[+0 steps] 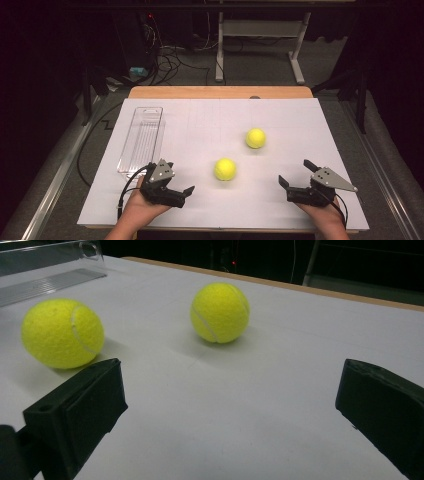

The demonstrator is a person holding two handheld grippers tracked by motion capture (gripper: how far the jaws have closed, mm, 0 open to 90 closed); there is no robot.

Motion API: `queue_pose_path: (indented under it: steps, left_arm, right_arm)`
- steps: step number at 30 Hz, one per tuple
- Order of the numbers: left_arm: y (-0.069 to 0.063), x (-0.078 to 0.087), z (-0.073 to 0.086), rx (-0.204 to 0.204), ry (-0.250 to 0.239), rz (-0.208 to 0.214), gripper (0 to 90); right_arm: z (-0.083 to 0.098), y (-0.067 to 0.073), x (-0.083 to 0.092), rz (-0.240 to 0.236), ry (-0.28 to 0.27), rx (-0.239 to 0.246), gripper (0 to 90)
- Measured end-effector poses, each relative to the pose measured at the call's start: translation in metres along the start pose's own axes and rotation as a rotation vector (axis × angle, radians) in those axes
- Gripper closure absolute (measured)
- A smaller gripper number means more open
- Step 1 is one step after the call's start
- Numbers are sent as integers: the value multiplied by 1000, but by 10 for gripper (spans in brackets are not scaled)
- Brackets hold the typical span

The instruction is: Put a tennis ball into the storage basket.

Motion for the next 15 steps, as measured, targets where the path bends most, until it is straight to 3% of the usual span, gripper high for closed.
queue_pose_path:
  steps: [5, 10, 15]
  left_arm:
    - [-2, -5, 0, -3, 51, 0, 16]
    - [-5, -11, 2, -31, 119, -3, 14]
    - [-9, -19, -2, -33, 182, 15, 13]
  right_arm:
    - [1, -1, 2, 2, -5, 5, 0]
    - [0, 1, 3, -3, -5, 15, 0]
    - [-1, 3, 3, -16, -9, 16, 0]
Point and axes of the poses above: each handheld gripper's, and its own axes: x roughly backward along the jaws, z roughly out of its underside, y roughly to its left, the point moved 3 cm from there along -x, roughly forward along the jaws, and after that the axes turned 4 degrees about y, right-handed, at the moved point
